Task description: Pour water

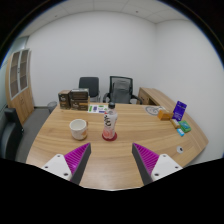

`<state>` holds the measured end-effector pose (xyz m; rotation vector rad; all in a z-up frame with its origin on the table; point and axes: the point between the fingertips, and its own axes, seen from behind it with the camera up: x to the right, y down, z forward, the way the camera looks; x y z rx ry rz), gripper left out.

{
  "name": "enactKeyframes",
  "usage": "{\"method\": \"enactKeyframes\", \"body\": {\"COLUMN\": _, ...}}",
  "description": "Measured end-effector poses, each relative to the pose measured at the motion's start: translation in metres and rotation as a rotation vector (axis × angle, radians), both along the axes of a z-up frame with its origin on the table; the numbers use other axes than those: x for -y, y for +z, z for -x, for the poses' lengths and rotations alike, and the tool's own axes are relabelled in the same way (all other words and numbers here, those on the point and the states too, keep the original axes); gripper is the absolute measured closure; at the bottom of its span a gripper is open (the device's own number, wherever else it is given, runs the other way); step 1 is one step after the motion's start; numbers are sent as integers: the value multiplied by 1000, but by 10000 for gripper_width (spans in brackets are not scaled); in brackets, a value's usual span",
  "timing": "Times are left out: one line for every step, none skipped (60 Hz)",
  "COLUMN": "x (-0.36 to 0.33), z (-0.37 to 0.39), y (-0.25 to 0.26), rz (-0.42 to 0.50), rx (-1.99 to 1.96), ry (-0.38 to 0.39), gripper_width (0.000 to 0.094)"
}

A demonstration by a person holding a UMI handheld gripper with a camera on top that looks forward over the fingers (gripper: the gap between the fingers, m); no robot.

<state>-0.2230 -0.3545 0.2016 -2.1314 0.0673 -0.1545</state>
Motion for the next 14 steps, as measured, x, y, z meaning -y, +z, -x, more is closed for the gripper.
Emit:
{"method": "enactKeyframes", "body": {"x": 3, "z": 0, "y": 1, "rz": -1, "rx": -3, "ry": -1, "gripper_width": 80}}
{"method": "enactKeyframes", "body": {"x": 6, "z": 0, "y": 2, "rz": -2, "rx": -7, "ry": -3, "gripper_width": 79}}
{"method": "enactKeyframes", "body": {"x": 8, "z": 0, "y": 2, "rz": -3, "rx": -10, "ry": -5, "gripper_width": 82}}
{"method": "enactKeyframes", "body": {"x": 11, "z": -1, "y": 2, "rz": -1, "rx": -8, "ry": -5, "gripper_width": 82}}
{"method": "enactKeyframes", "body": {"x": 13, "z": -1, "y": 2, "rz": 3, "rx": -1, "ry": -6, "gripper_width": 81}}
{"method": "enactKeyframes", "body": {"x": 16, "z": -2, "y": 1, "rz": 8, "rx": 8, "ry": -5, "gripper_width": 81}}
{"method": "enactKeyframes", "body": {"x": 18, "z": -3, "y": 1, "rz": 12, "rx": 16, "ry": -3, "gripper_width": 80}}
{"method": "enactKeyframes", "body": {"x": 20, "z": -3, "y": 2, "rz": 12, "rx": 21, "ry": 1, "gripper_width": 81}}
{"method": "enactKeyframes", "body": {"x": 21, "z": -3, "y": 3, "rz": 9, "rx": 24, "ry": 5, "gripper_width": 80}}
{"method": "enactKeyframes", "body": {"x": 22, "z": -3, "y": 4, "rz": 6, "rx": 25, "ry": 8, "gripper_width": 79}}
{"method": "enactKeyframes", "body": {"x": 22, "z": -2, "y": 5, "rz": 2, "rx": 25, "ry": 11, "gripper_width": 79}}
{"method": "enactKeyframes", "body": {"x": 22, "z": -2, "y": 6, "rz": -1, "rx": 24, "ry": 12, "gripper_width": 80}}
{"method": "enactKeyframes", "body": {"x": 22, "z": -1, "y": 8, "rz": -4, "rx": 24, "ry": 12, "gripper_width": 79}}
{"method": "enactKeyframes", "body": {"x": 23, "z": -1, "y": 9, "rz": -7, "rx": 25, "ry": 11, "gripper_width": 80}}
